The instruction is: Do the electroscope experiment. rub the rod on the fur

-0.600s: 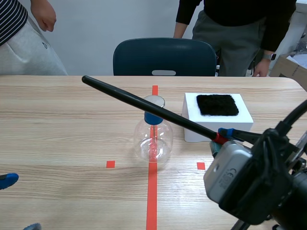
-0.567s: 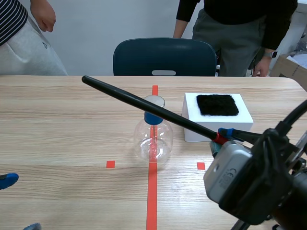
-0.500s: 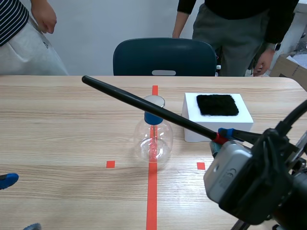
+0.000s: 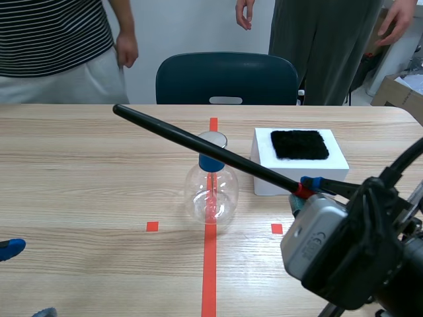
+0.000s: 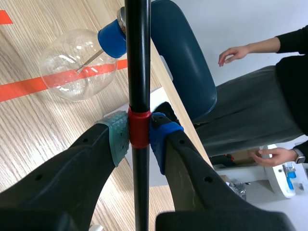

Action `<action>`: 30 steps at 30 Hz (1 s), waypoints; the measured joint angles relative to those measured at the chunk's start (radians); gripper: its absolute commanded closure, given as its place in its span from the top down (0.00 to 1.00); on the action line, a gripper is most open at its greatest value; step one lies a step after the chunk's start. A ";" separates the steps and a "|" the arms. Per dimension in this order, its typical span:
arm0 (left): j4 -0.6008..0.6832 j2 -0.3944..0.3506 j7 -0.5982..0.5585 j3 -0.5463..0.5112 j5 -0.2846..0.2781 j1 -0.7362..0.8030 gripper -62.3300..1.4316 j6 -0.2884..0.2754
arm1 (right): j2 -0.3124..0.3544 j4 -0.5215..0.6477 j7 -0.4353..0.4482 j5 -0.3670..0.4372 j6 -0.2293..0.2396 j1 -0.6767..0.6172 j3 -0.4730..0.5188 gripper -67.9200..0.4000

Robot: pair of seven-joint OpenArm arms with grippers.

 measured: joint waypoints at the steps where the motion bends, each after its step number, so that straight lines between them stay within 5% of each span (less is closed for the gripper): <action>1: 0.000 0.000 0.000 0.000 0.000 0.000 1.00 0.000 | 0.000 0.000 0.000 0.000 0.000 0.000 0.000 0.01; 17: 0.000 0.000 0.000 0.000 0.000 0.000 1.00 0.000 | 0.000 0.000 -0.015 0.000 -0.003 0.000 0.000 0.01; 25: 0.000 0.000 0.000 0.000 0.000 0.000 1.00 0.000 | 0.004 0.000 -0.056 -0.037 -0.125 0.000 0.000 0.01; 30: 0.000 0.000 0.000 0.000 0.000 0.000 1.00 0.000 | 0.072 0.000 -0.130 -0.079 -0.220 0.000 0.001 0.01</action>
